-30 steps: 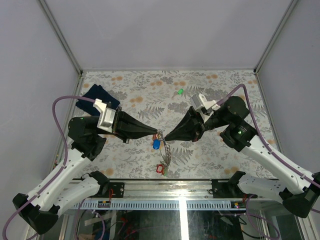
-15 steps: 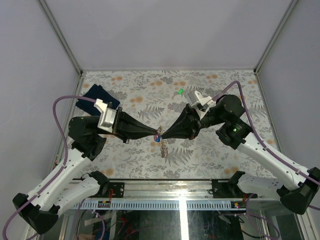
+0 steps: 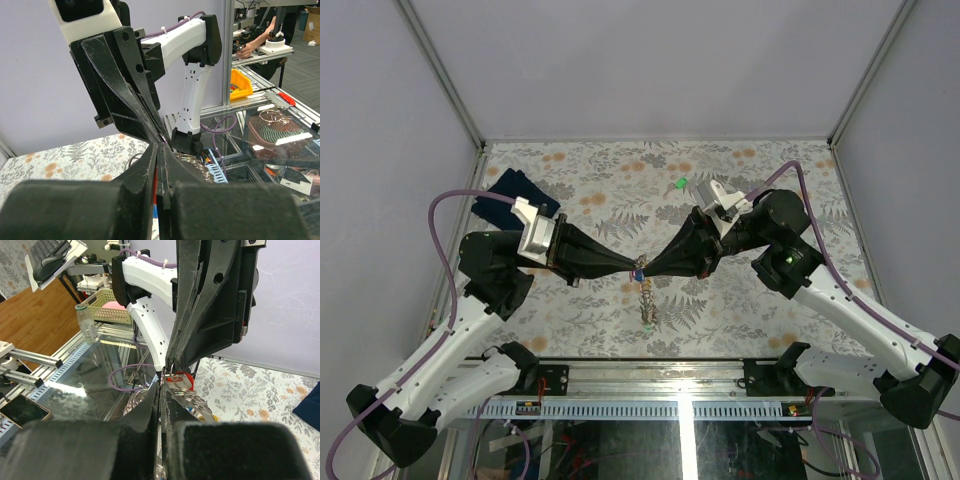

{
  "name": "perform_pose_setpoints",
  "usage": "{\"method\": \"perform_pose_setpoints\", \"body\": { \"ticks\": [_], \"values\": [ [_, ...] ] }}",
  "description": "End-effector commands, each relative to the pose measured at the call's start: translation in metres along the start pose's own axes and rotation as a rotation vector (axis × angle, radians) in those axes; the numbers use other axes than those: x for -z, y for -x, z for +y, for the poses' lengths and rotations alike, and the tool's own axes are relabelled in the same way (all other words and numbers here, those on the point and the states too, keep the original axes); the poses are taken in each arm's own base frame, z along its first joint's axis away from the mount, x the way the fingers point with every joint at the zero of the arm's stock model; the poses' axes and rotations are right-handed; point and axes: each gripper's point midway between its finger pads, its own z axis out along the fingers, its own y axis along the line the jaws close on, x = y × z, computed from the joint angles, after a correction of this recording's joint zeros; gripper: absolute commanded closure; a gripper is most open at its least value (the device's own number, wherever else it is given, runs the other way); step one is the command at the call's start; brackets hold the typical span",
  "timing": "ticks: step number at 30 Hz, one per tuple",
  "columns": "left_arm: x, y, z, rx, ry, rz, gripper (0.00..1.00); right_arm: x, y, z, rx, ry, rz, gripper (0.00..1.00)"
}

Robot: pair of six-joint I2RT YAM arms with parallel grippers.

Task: Put the keys on the keyring

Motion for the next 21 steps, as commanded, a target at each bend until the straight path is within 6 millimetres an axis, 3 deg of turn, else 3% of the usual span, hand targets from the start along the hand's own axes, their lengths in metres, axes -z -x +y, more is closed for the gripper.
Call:
{"method": "perform_pose_setpoints", "body": {
  "ticks": [1, 21],
  "values": [
    [-0.0011, 0.0126, -0.0041, -0.044, -0.017, -0.014, 1.0, -0.0021, 0.0183, -0.003, 0.061, -0.014, -0.042, 1.0],
    [-0.0023, 0.0125, -0.0075, -0.043, -0.041, -0.007, 1.0, 0.0001, 0.0211, -0.0099, 0.073, -0.074, -0.061, 1.0]
  ]
}}
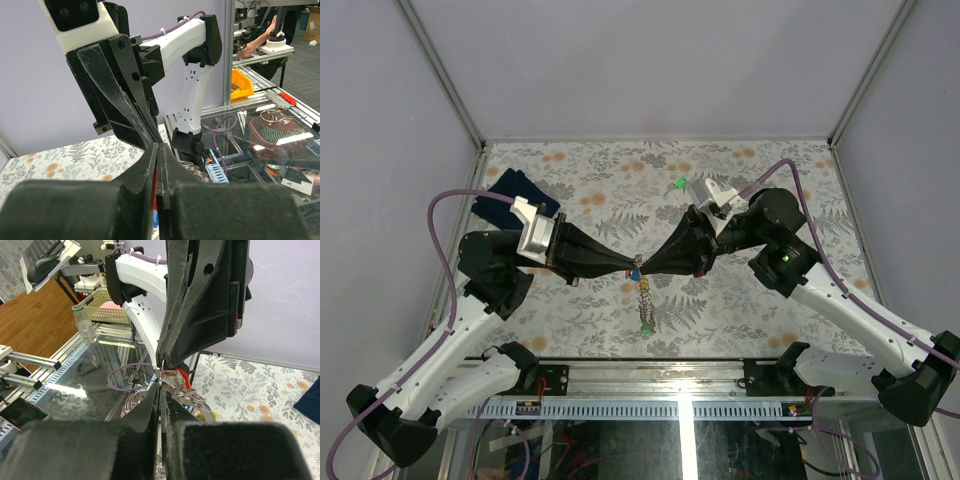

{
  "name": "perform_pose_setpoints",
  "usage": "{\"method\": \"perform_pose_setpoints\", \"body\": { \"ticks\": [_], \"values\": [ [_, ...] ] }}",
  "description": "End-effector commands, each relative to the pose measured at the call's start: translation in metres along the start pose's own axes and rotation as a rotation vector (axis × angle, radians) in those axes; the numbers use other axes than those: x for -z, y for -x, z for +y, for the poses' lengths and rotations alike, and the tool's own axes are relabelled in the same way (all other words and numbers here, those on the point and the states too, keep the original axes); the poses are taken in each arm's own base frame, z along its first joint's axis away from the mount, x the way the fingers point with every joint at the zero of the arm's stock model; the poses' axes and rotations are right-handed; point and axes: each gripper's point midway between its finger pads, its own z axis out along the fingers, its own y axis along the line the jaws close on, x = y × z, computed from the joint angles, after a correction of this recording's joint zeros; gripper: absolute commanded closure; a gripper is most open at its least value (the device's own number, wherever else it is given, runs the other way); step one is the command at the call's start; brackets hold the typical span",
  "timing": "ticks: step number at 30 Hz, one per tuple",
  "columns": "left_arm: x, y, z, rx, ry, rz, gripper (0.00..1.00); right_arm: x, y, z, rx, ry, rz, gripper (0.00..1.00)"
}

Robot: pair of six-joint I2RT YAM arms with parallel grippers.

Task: Put the keys on the keyring

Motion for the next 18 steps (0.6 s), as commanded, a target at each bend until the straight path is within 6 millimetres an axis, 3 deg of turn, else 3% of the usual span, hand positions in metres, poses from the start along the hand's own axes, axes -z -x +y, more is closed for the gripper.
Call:
{"method": "perform_pose_setpoints", "body": {
  "ticks": [1, 18],
  "values": [
    [-0.002, 0.012, -0.0078, -0.041, -0.04, -0.007, 1.0, 0.0022, 0.0267, -0.0016, 0.094, -0.061, -0.069, 1.0],
    [-0.0012, 0.0121, -0.0093, -0.046, -0.038, -0.002, 1.0, 0.0098, 0.0333, -0.0078, 0.119, -0.16, -0.096, 1.0]
  ]
}}
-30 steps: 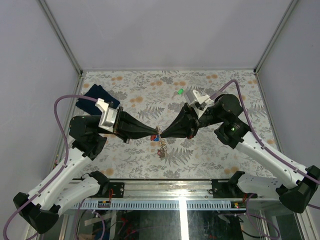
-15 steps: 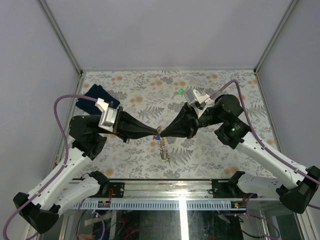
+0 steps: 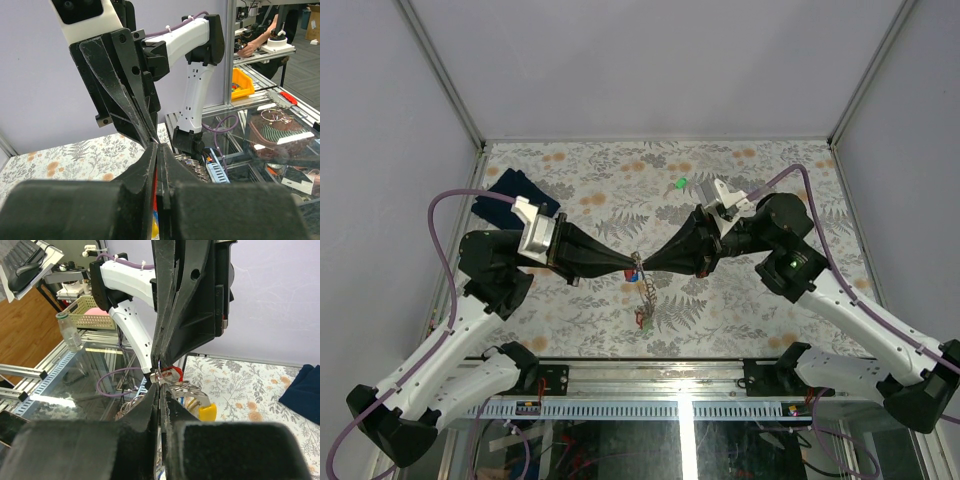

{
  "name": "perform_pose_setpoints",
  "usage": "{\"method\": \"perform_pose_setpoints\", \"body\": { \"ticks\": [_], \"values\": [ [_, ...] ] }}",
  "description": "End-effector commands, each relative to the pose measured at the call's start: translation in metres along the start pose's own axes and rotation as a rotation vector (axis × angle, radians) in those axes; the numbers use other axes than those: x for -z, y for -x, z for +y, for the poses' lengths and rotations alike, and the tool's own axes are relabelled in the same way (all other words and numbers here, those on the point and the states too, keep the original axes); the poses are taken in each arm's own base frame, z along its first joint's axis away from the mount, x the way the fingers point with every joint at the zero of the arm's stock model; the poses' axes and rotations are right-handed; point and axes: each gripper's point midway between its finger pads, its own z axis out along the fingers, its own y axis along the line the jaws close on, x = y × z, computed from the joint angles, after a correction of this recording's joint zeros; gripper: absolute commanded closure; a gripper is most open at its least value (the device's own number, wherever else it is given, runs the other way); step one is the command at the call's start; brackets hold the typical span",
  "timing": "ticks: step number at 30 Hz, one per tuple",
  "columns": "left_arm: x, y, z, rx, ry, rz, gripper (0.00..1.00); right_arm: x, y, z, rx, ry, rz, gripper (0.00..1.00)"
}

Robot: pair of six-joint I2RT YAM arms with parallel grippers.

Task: Put the keys on the keyring

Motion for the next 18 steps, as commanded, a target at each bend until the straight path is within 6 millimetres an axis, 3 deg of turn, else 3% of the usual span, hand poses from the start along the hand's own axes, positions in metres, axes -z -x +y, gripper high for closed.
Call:
{"method": "perform_pose_setpoints", "body": {
  "ticks": [1, 18],
  "values": [
    [-0.001, 0.013, -0.01, -0.047, -0.042, -0.005, 1.0, 0.004, 0.028, -0.005, 0.102, -0.081, -0.077, 1.0],
    [0.001, 0.008, -0.007, -0.053, -0.016, 0.015, 1.0, 0.012, 0.035, -0.017, 0.083, -0.207, -0.105, 1.0]
  ]
}}
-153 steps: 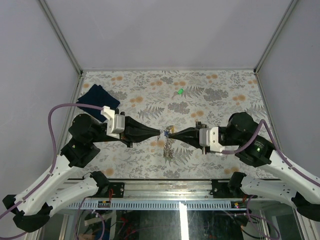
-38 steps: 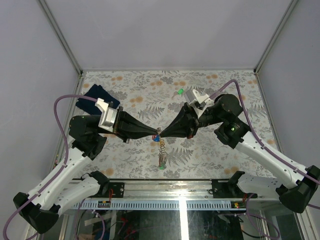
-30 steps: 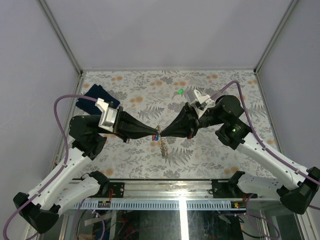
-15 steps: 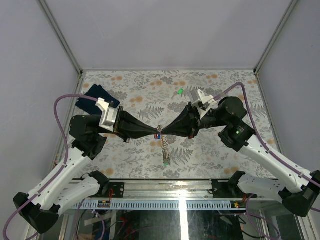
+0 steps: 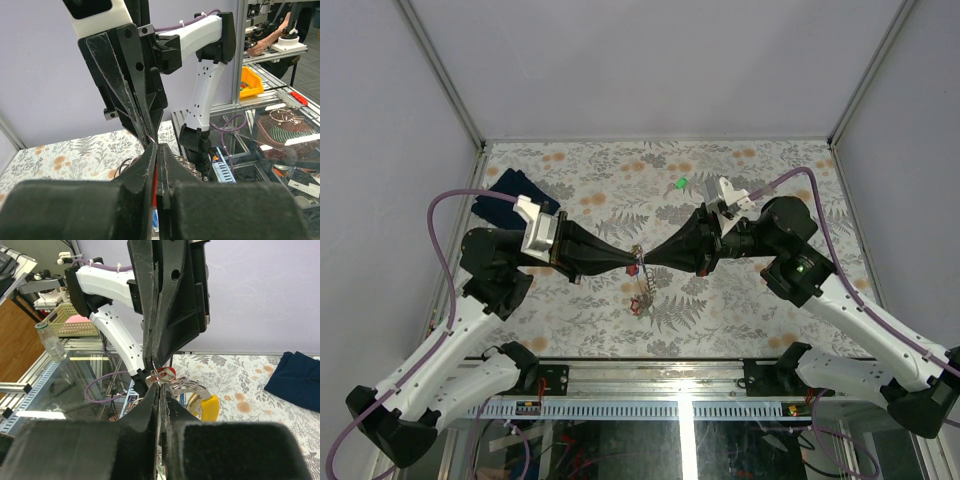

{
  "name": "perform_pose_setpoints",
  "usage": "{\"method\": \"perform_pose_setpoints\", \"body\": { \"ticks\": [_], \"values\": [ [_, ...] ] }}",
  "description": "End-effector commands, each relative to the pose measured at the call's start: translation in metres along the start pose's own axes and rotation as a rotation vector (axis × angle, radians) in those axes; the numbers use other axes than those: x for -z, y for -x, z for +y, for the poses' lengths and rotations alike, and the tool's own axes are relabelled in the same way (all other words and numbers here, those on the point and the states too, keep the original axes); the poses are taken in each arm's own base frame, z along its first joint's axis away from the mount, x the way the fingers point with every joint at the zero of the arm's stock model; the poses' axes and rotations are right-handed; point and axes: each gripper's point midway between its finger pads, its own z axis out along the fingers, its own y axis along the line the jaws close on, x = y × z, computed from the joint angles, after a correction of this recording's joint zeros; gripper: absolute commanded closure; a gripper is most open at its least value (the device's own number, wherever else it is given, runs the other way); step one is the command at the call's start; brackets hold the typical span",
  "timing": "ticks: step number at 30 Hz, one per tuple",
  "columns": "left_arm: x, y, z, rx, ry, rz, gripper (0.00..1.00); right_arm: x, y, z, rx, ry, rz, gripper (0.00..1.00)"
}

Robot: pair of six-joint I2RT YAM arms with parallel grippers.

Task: Put the keys on the keyring

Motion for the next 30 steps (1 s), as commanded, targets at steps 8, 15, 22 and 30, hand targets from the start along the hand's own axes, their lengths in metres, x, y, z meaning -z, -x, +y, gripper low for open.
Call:
{"method": "perform_pose_setpoints", "body": {
  "ticks": [8, 15, 22, 30],
  "values": [
    [0.001, 0.011, -0.01, -0.054, -0.031, 0.003, 1.0, 0.01, 0.037, -0.012, 0.08, -0.149, -0.115, 1.0],
    [0.001, 0.011, -0.011, -0.056, -0.029, 0.009, 1.0, 0.013, 0.036, -0.016, 0.076, -0.185, -0.111, 1.0],
    [0.001, 0.01, -0.01, -0.056, -0.027, 0.011, 1.0, 0.015, 0.037, -0.02, 0.071, -0.221, -0.112, 1.0],
    [0.002, 0.01, -0.009, -0.059, -0.02, 0.021, 1.0, 0.018, 0.038, -0.023, 0.07, -0.25, -0.117, 1.0]
  ]
}}
